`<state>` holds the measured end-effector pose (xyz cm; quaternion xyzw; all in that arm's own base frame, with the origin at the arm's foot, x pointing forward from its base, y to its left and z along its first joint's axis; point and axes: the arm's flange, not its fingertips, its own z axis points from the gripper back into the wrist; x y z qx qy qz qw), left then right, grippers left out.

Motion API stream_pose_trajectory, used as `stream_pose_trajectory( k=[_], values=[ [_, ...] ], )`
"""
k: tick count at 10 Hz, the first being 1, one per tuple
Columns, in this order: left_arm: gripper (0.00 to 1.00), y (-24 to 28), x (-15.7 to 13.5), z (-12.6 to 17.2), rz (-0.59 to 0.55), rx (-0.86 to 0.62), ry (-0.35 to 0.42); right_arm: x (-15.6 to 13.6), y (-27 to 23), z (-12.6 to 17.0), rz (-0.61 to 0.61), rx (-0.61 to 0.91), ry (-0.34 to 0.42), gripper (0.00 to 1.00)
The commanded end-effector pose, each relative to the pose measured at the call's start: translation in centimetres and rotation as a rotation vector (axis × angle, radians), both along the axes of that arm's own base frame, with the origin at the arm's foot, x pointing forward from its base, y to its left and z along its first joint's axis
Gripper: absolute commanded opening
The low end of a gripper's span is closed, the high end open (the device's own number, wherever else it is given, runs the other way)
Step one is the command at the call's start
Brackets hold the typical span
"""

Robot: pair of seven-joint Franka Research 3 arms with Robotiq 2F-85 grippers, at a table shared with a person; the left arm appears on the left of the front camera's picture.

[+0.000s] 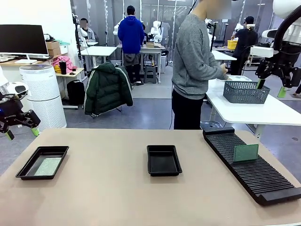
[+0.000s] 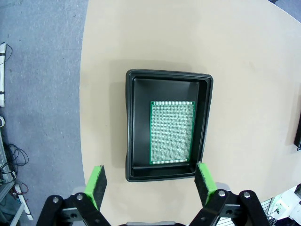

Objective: Inspect and transfer BCBs to ESD trays.
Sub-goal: Pick up the Blank PCB from the PCB Rack and place it in the right ESD tray.

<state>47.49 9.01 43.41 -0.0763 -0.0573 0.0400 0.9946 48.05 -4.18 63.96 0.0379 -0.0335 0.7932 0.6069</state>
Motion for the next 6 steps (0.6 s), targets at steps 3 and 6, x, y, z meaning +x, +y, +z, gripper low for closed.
stream_pose_trajectory(
  k=[3, 6],
  values=[
    [1.00, 0.2, -0.1, -0.3, -0.017, -0.007, -0.018, 0.8, -0.1, -1.5, 0.026, -0.014, 0.015, 1.00],
    [1.00, 0.2, -0.1, -0.3, -0.017, -0.007, -0.018, 2.3, -0.9, -5.3, 0.044, -0.036, 0.056, 1.00]
  ],
)
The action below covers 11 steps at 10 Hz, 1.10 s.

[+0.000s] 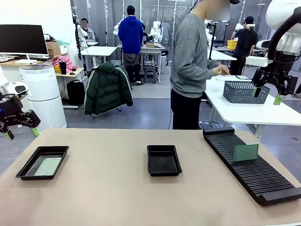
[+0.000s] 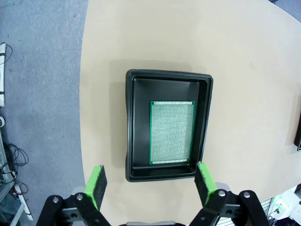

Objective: Inspect and transfer BCBs to ESD trays.
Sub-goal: Pick up the Blank PCB from the PCB Rack and place it in the right ESD tray.

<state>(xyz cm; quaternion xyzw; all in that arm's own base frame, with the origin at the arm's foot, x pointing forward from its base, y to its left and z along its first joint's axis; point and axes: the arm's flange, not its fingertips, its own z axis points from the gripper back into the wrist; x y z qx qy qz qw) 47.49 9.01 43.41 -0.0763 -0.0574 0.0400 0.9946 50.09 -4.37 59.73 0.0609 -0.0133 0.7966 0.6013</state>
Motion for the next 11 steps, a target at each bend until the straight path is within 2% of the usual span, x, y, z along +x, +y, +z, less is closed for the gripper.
stream_pose_trajectory(
  k=[1, 6, 8, 11],
  values=[
    [1.00, 0.2, -0.1, -0.3, -0.017, -0.007, -0.018, 0.5, -0.8, -2.3, 0.035, -0.037, 0.004, 1.00],
    [1.00, 0.2, -0.1, -0.3, -0.017, -0.007, -0.018, 2.0, 0.1, -9.7, 0.068, -0.082, 0.027, 1.00],
    [1.00, 0.2, -0.1, -0.3, -0.017, -0.007, -0.018, 2.9, 0.8, -12.6, 0.091, -0.085, 0.062, 1.00],
    [1.00, 0.2, -0.1, -0.3, -0.017, -0.007, -0.018, 4.1, 1.3, -15.7, 0.087, -0.111, 0.089, 1.00]
  ],
)
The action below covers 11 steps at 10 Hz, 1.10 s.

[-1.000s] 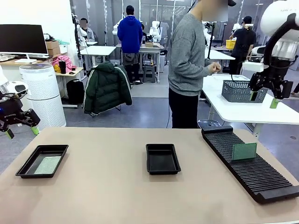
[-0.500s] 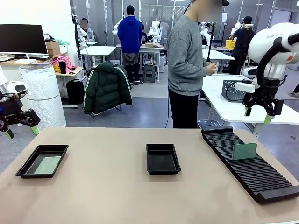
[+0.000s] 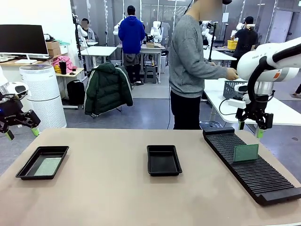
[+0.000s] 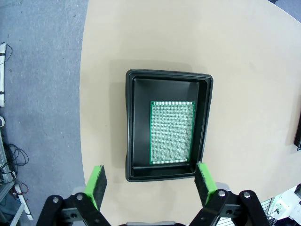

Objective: Inspect and transfer BCBs to ESD trays.
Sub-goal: Pick up the Blank PCB from the PCB Rack and place it in the right ESD tray.

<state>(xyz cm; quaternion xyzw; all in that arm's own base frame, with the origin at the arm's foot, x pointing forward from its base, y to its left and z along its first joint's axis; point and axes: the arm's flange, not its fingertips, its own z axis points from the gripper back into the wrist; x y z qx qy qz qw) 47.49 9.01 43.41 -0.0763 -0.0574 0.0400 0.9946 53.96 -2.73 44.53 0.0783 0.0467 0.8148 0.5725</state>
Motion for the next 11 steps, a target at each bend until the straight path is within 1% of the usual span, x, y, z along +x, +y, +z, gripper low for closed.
stream_pose_trajectory(
  k=[1, 2, 7, 11],
  values=[
    [1.00, 0.2, -0.1, -0.3, -0.017, -0.007, -0.018, 0.6, -0.4, -1.6, 0.009, -0.048, 0.003, 1.00],
    [1.00, 0.2, -0.1, -0.3, -0.017, -0.007, -0.018, 0.7, -0.3, -2.4, 0.019, -0.043, -0.007, 1.00],
    [1.00, 0.2, -0.1, -0.3, -0.017, -0.007, -0.018, 0.2, -0.6, -6.3, -0.019, -0.022, 0.043, 1.00],
    [1.00, 0.2, -0.1, -0.3, -0.017, -0.007, -0.018, -0.8, -0.3, -7.9, -0.048, -0.002, 0.037, 1.00]
  ],
)
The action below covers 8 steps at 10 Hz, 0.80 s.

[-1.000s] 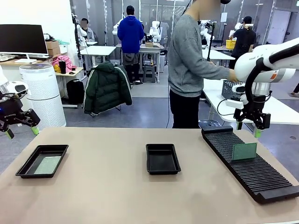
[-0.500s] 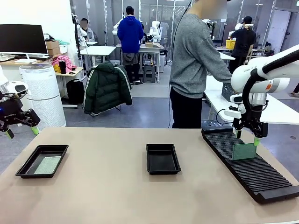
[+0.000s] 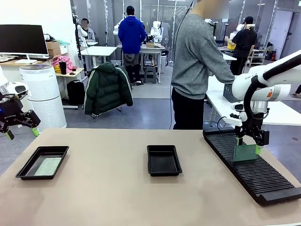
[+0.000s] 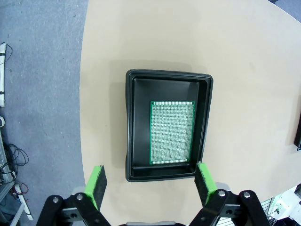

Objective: Inspect and transfer BCBs to ESD trays.
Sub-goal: Pick up the Blank PCB from the PCB Rack and place it in the right ESD tray.

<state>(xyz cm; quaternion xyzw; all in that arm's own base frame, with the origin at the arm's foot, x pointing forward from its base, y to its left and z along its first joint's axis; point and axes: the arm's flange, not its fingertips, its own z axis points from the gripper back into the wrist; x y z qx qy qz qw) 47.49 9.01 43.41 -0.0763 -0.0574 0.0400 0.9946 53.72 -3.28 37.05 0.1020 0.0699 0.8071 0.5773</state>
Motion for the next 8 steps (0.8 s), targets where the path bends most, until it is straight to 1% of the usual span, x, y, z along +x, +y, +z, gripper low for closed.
stream_pose_trajectory(
  k=[1, 3, 4, 5, 6, 7, 8],
  values=[
    [1.00, 0.15, -0.07, -0.32, -0.017, -0.007, -0.018, -0.62, 0.22, -0.73, -0.040, 0.008, -0.037, 1.00],
    [1.00, 0.15, -0.07, -0.32, -0.017, -0.007, -0.018, -0.67, 0.25, -1.03, -0.063, 0.001, -0.058, 0.92],
    [1.00, 0.15, -0.07, -0.32, -0.017, -0.007, -0.018, -0.68, 0.30, -0.99, -0.070, -0.009, -0.067, 0.85],
    [1.00, 0.15, -0.07, -0.32, -0.017, -0.007, -0.018, -0.69, 0.42, -0.83, -0.073, -0.014, -0.076, 0.81],
    [1.00, 0.15, -0.07, -0.32, -0.017, -0.007, -0.018, -0.59, 0.45, -0.75, -0.078, -0.021, -0.079, 0.74],
    [1.00, 0.15, -0.07, -0.32, -0.017, -0.007, -0.018, -0.45, 0.45, -0.72, -0.085, -0.030, -0.084, 0.70],
    [1.00, 0.15, -0.07, -0.32, -0.017, -0.007, -0.018, -0.37, 0.38, -0.72, -0.089, -0.034, -0.089, 0.63]
  ],
)
